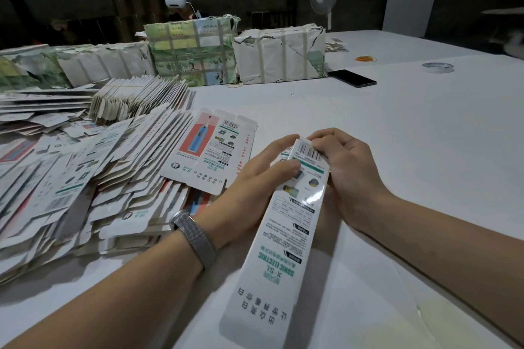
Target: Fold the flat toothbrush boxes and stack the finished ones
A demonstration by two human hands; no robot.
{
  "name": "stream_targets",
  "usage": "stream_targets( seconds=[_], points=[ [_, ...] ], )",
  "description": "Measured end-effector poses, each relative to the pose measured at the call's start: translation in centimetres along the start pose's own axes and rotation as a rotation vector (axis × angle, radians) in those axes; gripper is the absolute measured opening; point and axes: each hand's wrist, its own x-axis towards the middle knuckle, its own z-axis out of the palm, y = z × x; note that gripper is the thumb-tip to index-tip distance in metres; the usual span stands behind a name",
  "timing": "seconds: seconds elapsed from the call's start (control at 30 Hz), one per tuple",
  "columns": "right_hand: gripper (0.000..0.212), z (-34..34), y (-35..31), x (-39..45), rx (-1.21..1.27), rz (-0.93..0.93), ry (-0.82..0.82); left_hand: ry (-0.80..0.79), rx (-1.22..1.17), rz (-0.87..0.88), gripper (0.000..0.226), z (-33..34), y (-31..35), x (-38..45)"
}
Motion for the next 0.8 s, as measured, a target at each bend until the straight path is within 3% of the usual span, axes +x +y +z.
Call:
stream_targets(
  seconds=[0.17,0.3,0.53,0.73,0.8],
  points=[
    [0.034,-0.11,0.0,0.08,0.025,0.003,0.0,-0.036,-0.036,-0.009,0.044,-0.02,0.2,-0.21],
    [0.034,-0.11,-0.16,-0.02,0.039,-0.01,-0.01,-0.005,-0.005,-0.005,0.053,-0.23,0.22,-0.09],
    [0.037,0.09,-0.22,-0.16,0.037,-0.013,-0.052,-0.001,-0.044,0.019,0.041,-0.16,0.23,0.2],
    [0.011,0.06,0.12,-0.13,0.001,-0.037,-0.088,0.099,-0.08,0.054,0.034,-0.18,0.12,0.36],
    [0.021,0.03,0.26,-0.01,-0.003,-0.046,-0.106,0.128,-0.096,0.059,0.032,-0.26,0.08,0.41]
  ],
)
